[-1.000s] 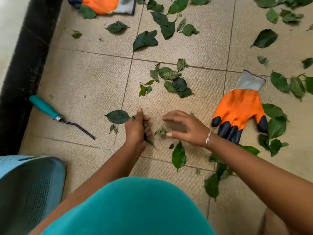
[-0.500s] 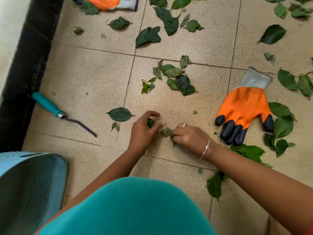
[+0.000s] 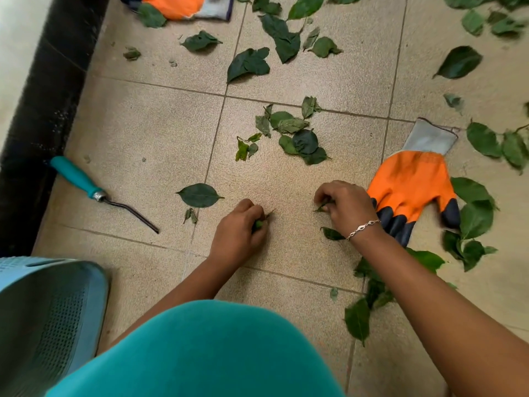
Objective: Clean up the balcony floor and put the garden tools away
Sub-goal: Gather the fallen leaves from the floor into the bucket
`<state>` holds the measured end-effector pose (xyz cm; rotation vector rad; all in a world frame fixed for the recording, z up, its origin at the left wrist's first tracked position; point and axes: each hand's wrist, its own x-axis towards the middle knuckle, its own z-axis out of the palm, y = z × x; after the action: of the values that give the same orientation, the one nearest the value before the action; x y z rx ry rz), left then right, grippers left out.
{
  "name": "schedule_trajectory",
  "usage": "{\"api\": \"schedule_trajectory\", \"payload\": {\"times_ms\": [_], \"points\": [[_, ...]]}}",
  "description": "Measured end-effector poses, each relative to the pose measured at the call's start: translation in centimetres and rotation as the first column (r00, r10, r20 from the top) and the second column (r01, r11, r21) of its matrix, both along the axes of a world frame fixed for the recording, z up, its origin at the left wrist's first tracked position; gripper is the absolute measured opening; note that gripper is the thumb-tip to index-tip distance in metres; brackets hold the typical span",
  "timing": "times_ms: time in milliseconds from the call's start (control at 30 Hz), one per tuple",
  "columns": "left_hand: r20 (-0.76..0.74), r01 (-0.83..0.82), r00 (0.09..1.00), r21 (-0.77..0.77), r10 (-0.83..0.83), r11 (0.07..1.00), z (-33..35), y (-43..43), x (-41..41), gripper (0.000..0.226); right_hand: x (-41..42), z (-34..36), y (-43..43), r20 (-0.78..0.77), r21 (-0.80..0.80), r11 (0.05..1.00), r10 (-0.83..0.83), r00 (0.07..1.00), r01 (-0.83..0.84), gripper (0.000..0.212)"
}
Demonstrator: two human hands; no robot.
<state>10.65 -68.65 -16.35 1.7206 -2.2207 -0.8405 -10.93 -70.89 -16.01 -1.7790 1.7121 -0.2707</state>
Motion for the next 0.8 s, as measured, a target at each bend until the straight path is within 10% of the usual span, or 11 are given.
{"api": "schedule_trajectory", "payload": {"times_ms": [167, 333, 500, 600, 800], "points": [[-0.412, -0.378, 0.75, 0.375, 0.518, 0.846, 1.3, -1.9, 0.3, 0.021, 1.2, 1.7, -3.8, 0.155, -0.095, 0.967, -0.218, 0.963, 0.235, 0.021], [-0.546, -0.448, 0.379, 0.598, 0.747, 0.664, 2.6, -3.7, 1.1, 0.031, 2.2, 1.4, -8.5, 0.001, -0.183, 0.983, -0.017, 1.0, 0.017, 0.049], [-0.498, -0.369, 0.325, 0.716, 0.804, 0.593, 3.1, -4.7, 0.5, 0.034, 3.2, 1.2, -9.0, -0.275, 0.126, 0.928, 0.372, 0.887, -0.35, 0.061], [-0.419, -0.327, 0.243, 0.814, 0.875, 0.48, 3.1, -5.3, -0.7, 0.026, 3.0, 0.8, -7.7, -0.346, -0.071, 0.93, 0.315, 0.884, -0.359, 0.038], [-0.357, -0.248, 0.054, 0.9, 0.933, 0.359, 3.5, -6.4, -2.4, 0.013, 3.1, 0.0, -6.7, 0.038, -0.278, 0.959, 0.069, 0.997, -0.056, 0.02]]}}
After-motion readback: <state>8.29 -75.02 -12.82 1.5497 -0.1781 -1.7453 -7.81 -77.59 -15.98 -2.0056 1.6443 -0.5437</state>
